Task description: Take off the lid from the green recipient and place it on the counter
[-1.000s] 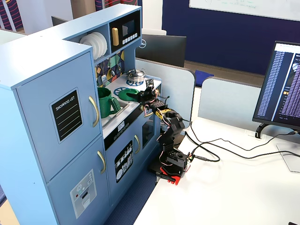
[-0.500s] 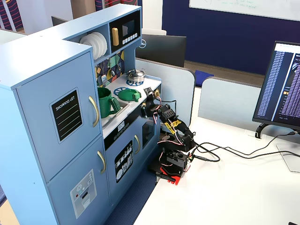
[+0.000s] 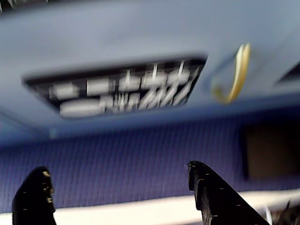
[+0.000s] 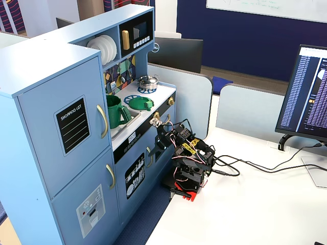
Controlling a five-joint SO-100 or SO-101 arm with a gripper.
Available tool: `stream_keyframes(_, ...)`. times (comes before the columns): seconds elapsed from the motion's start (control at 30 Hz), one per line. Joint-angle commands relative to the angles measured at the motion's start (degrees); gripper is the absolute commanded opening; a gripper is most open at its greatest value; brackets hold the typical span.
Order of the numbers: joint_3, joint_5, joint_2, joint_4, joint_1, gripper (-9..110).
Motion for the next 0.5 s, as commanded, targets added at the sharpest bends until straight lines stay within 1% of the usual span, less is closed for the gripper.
stream_keyframes(0.0,4.57,2.02,3.08,0.70,-1.58,28)
stream_keyframes(0.1,10.63,5.01,5.45,-7.56,-2.64,29)
stream_keyframes(0.2,15.21,5.36,6.59,-12.92,-3.43,28)
stream_keyframes(0.4,22.15,4.83,8.00,-19.25,-3.78,28)
stream_keyframes(0.47,22.15,6.33,8.09,-17.75,-4.39,27)
